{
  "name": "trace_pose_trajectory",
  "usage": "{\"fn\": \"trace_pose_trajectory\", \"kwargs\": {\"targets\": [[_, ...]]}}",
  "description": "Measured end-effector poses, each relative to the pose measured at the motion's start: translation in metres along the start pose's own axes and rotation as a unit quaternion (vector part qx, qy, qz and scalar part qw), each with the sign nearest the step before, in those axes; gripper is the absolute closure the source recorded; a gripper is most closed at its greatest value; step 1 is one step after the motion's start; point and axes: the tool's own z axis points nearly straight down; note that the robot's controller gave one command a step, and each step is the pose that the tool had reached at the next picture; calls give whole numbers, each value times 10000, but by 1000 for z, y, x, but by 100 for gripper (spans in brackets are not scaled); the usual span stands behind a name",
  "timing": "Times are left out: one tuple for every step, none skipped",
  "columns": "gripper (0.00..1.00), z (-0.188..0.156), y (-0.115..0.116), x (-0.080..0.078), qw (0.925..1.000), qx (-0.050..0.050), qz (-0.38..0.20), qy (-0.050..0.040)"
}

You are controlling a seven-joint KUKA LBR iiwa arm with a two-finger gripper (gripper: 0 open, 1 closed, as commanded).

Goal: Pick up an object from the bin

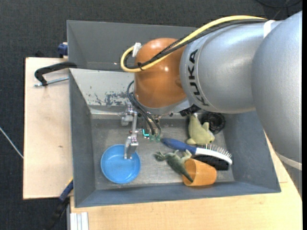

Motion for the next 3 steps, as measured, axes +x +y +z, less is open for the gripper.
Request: {"fn": "trace_pose_trajectory", "kwargs": {"targets": [[0, -72, 25, 17, 9999, -31, 61, -92], [0, 88, -8, 33, 9946, -2, -1038, -41], [100, 81, -7, 26, 9947, -27, -1014, -170]]}}
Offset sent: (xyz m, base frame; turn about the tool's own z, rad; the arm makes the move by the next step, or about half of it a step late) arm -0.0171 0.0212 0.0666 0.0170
